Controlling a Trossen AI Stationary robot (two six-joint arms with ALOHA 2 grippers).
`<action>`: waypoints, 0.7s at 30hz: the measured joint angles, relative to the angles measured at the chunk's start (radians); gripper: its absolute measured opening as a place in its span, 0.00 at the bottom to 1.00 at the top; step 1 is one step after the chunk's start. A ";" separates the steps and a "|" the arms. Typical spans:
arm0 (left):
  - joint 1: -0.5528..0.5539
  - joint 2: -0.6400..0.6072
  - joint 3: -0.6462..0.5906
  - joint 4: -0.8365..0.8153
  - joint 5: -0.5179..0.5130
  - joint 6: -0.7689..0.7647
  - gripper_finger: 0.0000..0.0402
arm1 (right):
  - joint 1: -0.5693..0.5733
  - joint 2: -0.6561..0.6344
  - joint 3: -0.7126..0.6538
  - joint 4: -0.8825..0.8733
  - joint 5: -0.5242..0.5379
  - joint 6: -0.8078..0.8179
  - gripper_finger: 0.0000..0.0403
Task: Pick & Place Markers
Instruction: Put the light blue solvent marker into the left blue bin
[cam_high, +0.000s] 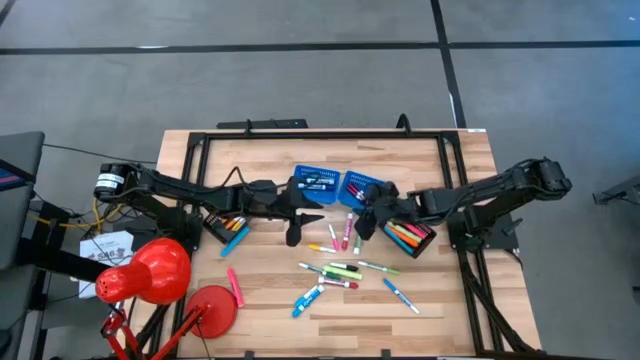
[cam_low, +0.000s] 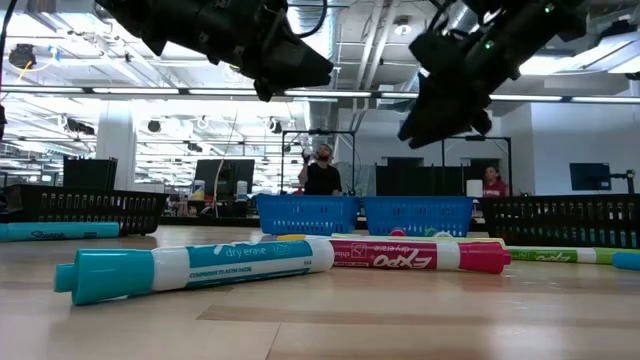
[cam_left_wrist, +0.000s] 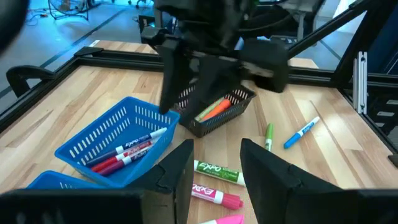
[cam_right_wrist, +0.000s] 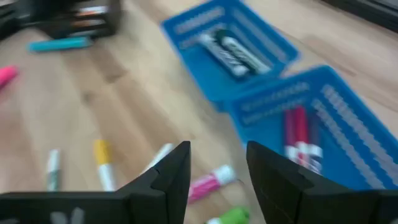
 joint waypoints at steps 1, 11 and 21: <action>0.000 0.000 0.000 0.008 0.000 -0.001 0.32 | 0.006 0.000 0.000 0.024 -0.015 -0.030 0.35; -0.018 0.000 0.000 -0.148 0.172 -0.167 0.32 | 0.068 0.000 0.000 0.108 -0.062 -0.139 0.33; -0.181 0.000 0.000 -0.286 0.176 -0.271 0.43 | 0.100 0.113 0.001 0.215 -0.062 -0.285 0.45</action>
